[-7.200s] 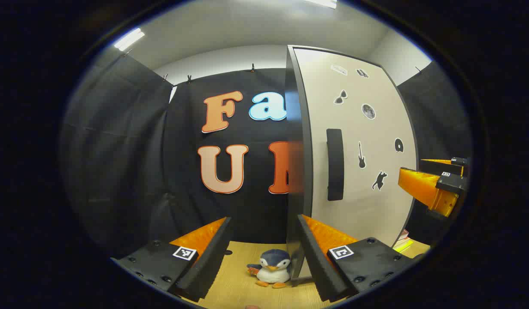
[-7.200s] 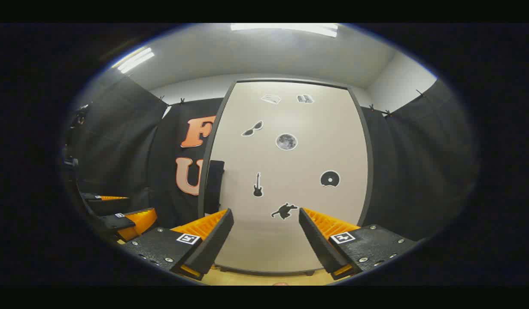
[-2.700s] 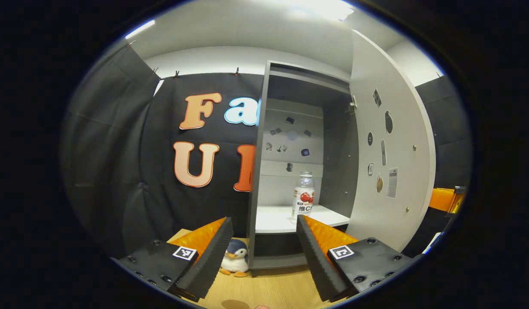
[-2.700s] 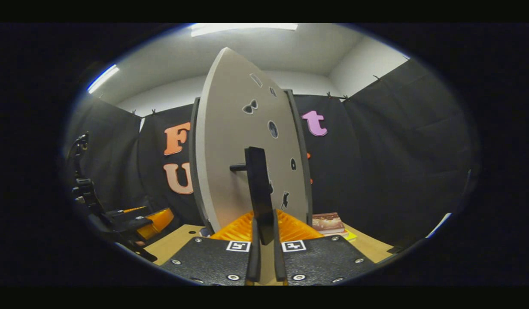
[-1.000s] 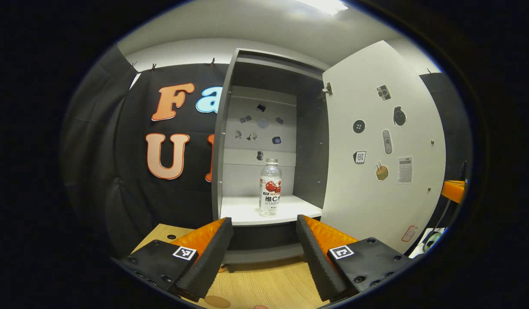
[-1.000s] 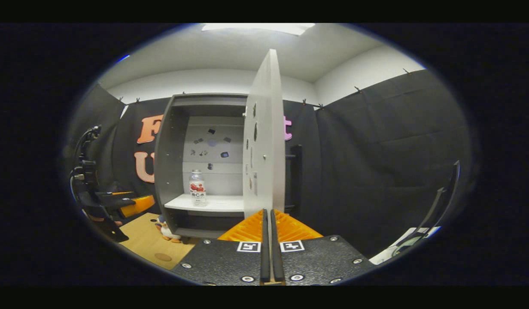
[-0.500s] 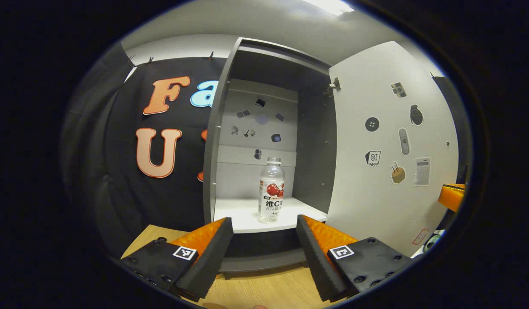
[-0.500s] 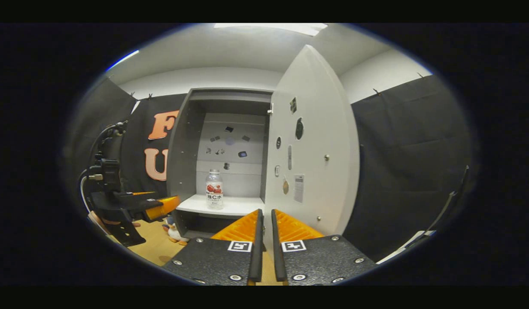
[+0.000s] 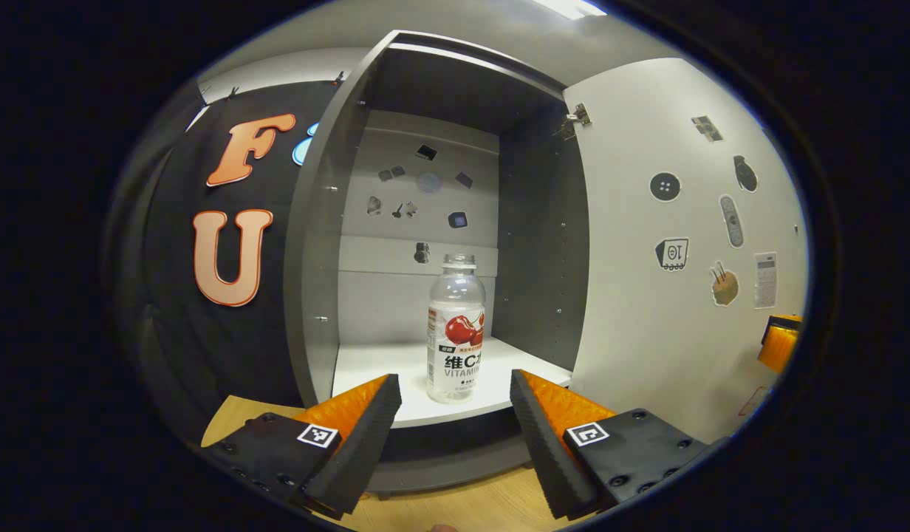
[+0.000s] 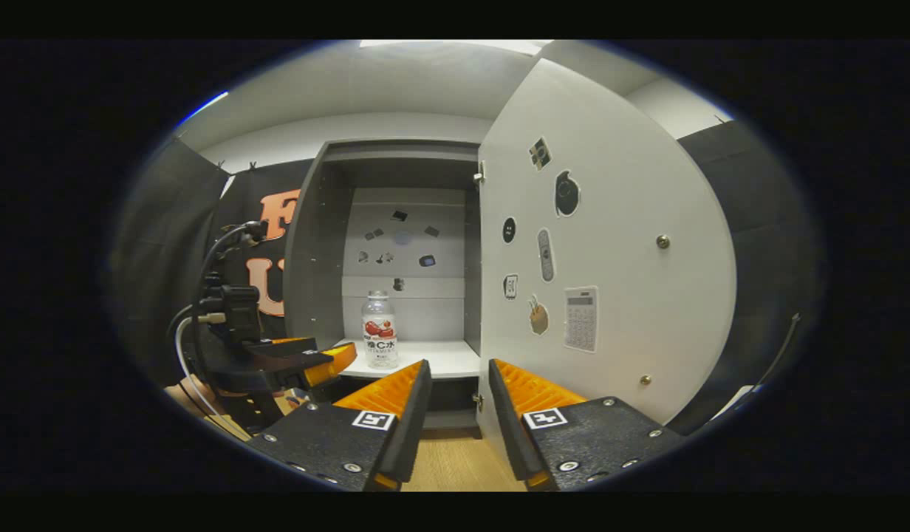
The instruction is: Open the cabinet door with the right hand, grasp the bottle in the cabinet with the left hand and place it on the coaster, then close the cabinet door with the right hand.
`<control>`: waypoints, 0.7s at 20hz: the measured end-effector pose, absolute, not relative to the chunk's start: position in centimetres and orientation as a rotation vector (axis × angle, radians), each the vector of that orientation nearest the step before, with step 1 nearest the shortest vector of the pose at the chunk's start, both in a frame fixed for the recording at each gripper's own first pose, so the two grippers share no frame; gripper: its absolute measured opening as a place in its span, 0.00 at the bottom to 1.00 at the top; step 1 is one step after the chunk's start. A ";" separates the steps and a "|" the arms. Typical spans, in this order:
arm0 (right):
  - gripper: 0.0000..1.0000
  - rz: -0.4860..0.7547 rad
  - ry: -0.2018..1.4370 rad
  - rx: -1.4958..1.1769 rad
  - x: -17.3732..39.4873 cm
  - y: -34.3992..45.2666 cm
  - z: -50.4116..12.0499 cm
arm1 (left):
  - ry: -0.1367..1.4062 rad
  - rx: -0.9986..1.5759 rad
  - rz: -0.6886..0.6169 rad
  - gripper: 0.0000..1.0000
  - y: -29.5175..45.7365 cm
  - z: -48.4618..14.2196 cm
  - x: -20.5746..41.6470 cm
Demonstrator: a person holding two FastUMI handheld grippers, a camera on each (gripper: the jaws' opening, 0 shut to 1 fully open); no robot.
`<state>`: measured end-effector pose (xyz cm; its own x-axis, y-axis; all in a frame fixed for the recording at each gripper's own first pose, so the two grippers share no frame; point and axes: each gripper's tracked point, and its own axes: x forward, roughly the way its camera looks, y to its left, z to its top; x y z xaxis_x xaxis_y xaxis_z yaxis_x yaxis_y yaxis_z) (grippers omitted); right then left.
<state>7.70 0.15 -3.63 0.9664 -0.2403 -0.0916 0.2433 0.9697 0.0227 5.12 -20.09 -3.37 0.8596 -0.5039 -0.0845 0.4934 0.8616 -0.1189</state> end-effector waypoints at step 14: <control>0.92 -0.310 0.052 -0.010 10.6 -1.7 -3.6 | 0.053 -0.020 -0.582 0.96 -25.6 -4.7 14.7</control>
